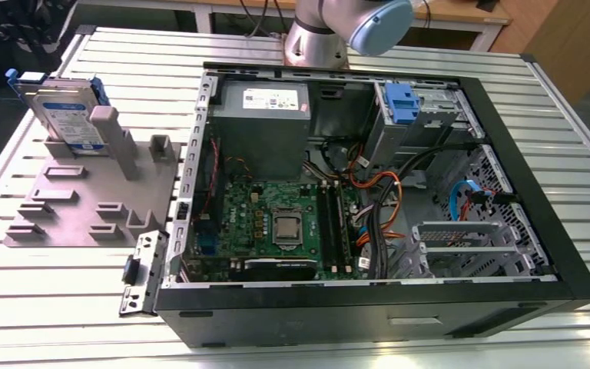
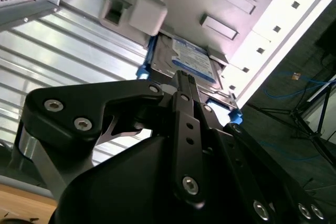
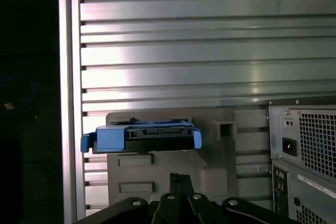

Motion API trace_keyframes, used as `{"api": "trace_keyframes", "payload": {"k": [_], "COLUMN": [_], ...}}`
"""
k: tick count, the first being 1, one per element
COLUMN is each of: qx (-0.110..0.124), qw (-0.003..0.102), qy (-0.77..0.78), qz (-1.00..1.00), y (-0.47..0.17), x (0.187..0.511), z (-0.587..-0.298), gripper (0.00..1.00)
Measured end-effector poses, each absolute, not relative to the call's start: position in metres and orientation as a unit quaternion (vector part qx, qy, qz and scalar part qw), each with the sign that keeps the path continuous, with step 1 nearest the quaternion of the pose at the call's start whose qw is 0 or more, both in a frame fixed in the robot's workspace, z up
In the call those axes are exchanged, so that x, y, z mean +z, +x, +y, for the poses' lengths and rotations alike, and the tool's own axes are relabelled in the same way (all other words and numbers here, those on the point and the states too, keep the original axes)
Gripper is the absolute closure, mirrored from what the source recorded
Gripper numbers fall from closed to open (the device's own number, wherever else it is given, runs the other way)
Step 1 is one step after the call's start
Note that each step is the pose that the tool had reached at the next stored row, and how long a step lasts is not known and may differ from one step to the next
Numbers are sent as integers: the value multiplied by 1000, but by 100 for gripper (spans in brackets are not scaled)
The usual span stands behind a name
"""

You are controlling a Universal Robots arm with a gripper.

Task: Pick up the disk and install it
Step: 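Reach for the disk, then pick up the disk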

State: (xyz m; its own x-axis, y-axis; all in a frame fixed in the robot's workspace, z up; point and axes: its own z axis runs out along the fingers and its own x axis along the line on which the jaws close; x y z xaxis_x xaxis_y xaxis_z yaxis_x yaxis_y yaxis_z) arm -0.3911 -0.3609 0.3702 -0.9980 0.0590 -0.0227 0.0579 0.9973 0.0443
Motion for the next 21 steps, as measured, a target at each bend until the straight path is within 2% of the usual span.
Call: {"api": "trace_keyframes", "payload": {"k": [13,21], "qx": [22,22], "qw": [10,9], "qy": [29,29], "qz": [999,999], "y": [-434,-437], "x": [356,353], "z": [-347,-347], "gripper": [89,89]}}
